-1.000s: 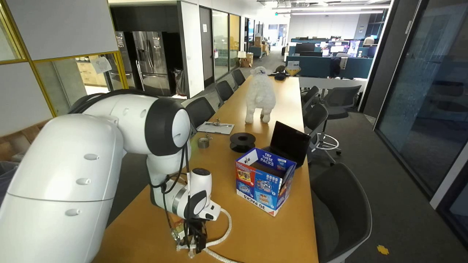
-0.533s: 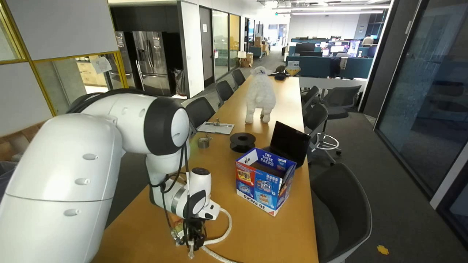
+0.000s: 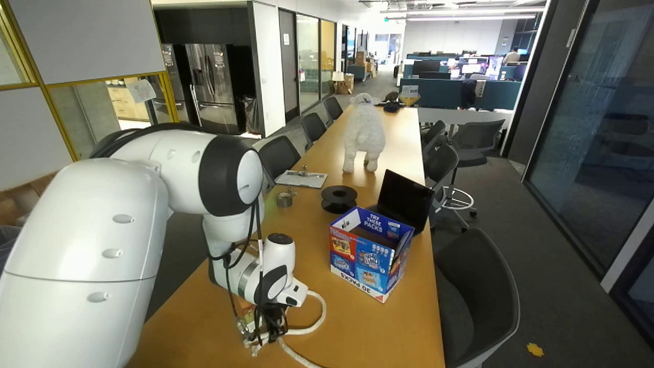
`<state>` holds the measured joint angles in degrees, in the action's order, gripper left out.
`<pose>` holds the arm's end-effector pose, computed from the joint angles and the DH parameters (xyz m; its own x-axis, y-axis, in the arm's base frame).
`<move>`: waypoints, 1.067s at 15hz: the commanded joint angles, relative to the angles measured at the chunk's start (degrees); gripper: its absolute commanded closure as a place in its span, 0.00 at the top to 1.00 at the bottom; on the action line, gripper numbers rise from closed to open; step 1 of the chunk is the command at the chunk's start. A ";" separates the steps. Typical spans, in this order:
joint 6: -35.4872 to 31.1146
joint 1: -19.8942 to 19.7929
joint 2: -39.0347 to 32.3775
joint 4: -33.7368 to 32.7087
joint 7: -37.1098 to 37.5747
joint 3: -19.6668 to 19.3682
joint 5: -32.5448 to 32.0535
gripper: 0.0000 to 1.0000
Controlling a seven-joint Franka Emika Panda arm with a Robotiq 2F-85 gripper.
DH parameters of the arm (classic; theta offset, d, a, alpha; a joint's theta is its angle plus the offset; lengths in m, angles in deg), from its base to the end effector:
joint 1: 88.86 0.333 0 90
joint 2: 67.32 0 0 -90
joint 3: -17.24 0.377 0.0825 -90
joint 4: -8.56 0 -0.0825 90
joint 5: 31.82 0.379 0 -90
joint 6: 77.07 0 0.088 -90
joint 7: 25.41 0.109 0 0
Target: Put the ropes in the box one at a time
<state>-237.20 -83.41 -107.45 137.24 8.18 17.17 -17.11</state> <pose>0.5284 0.0381 0.0910 0.7266 -0.6688 -0.1574 -0.6711 -0.7399 0.0463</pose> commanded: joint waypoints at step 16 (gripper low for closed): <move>10.11 19.98 33.13 -7.59 38.92 -31.23 -46.91 0.03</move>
<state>-234.55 -61.04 -79.10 135.46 37.12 -16.42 -52.97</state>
